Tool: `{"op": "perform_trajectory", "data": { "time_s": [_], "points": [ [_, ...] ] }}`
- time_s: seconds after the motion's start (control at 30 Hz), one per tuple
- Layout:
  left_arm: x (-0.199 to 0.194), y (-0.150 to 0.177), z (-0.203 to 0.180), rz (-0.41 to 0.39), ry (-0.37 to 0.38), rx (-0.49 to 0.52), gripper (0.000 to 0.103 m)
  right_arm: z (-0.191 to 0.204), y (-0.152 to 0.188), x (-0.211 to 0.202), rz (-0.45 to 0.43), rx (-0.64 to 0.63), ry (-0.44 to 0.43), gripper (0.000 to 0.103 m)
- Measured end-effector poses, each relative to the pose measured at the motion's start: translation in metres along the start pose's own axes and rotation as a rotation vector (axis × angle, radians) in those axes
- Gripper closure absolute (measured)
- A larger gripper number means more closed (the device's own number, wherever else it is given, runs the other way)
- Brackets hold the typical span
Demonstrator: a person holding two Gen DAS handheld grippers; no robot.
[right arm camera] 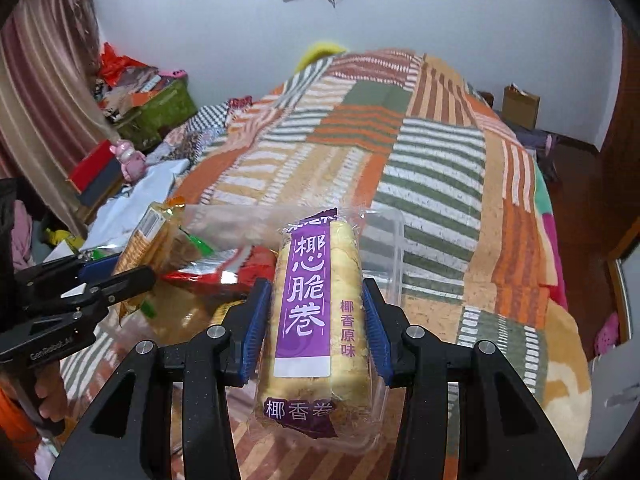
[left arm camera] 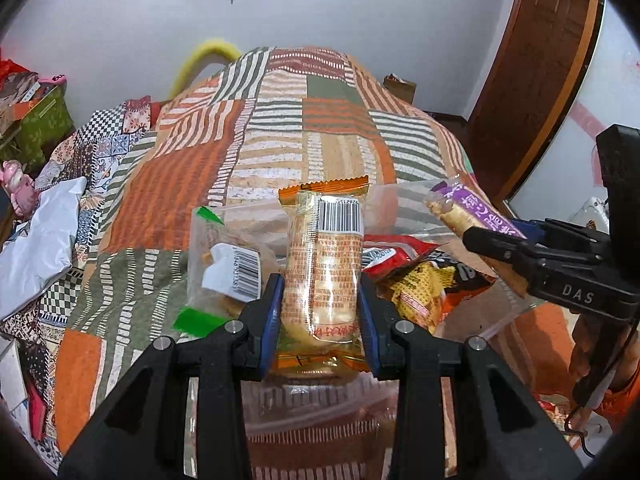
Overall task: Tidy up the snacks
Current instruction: 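Carry cracker pack and coconut roll into the clear box and release, then grasp the tan biscuit roll with left tool while right tool grasps red cookie bag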
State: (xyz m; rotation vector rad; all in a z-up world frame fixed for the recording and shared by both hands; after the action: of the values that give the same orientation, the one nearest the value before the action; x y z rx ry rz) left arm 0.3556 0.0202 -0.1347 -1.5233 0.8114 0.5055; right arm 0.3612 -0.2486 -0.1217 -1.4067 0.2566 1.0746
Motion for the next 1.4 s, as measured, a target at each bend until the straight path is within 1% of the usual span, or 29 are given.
{"op": "perform_trajectory", "data": {
  "time_s": [0.1, 0.17, 0.2, 0.27, 0.3, 0.47, 0.63, 0.77, 0.8, 0.87, 1.03, 1.27, 1.37, 1.4],
  "points": [
    [0.005, -0.001, 0.000, 0.004, 0.001, -0.007, 0.067, 0.000, 0.003, 0.007, 0.037, -0.003, -0.001, 0.060],
    [0.005, 0.000, -0.002, 0.005, 0.000, 0.004, 0.064, -0.002, 0.004, 0.007, 0.049, 0.000, 0.005, 0.057],
    [0.005, 0.000, -0.003, 0.006, 0.001, 0.009, 0.063, -0.003, 0.004, 0.005, 0.051, 0.003, -0.003, 0.054],
    [0.002, 0.001, -0.006, 0.003, -0.004, 0.025, 0.058, -0.006, 0.003, -0.004, 0.038, 0.017, -0.015, 0.049],
    [-0.001, 0.002, -0.008, -0.003, -0.008, 0.036, 0.056, -0.007, 0.002, -0.005, 0.033, 0.020, -0.018, 0.047],
    [-0.020, 0.003, -0.012, -0.027, -0.010, 0.048, 0.051, -0.004, -0.002, -0.033, -0.010, 0.006, -0.027, 0.047],
    [-0.052, 0.008, -0.013, -0.052, -0.011, 0.034, 0.041, 0.002, 0.000, -0.065, -0.059, -0.015, -0.020, 0.038],
    [-0.075, 0.018, -0.016, -0.058, -0.016, 0.043, 0.038, 0.010, 0.009, -0.087, -0.089, -0.056, 0.000, 0.036],
    [-0.081, 0.022, -0.017, -0.060, -0.017, 0.047, 0.037, 0.013, 0.013, -0.093, -0.093, -0.066, 0.004, 0.035],
    [-0.092, 0.030, -0.020, -0.063, -0.017, 0.054, 0.030, 0.019, 0.022, -0.104, -0.101, -0.083, 0.011, 0.033],
    [-0.119, 0.057, -0.029, -0.073, -0.011, 0.079, 0.022, 0.028, 0.048, -0.122, -0.103, -0.138, 0.042, 0.032],
    [-0.130, 0.094, -0.035, -0.038, 0.011, 0.080, 0.021, 0.032, 0.098, -0.130, -0.060, -0.150, 0.061, 0.030],
    [-0.131, 0.110, -0.036, -0.012, 0.018, 0.071, 0.021, 0.032, 0.121, -0.129, -0.030, -0.150, 0.060, 0.027],
    [-0.131, 0.116, -0.036, -0.002, 0.022, 0.070, 0.021, 0.032, 0.130, -0.128, -0.020, -0.150, 0.061, 0.024]
  ]
}}
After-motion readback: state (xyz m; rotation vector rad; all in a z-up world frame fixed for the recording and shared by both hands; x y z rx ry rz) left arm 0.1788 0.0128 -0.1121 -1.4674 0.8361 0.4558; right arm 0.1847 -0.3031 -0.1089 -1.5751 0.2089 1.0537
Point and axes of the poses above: each gripper's, at about its wrist camera, not at the fingertips, and x roughly the way its jaws point, z to its left, y to its underside, the point moved 1 cm from there along x, roughly the way its jaws point, and after that the axes turned 4 degrees about -z, right-handed, at the moved point
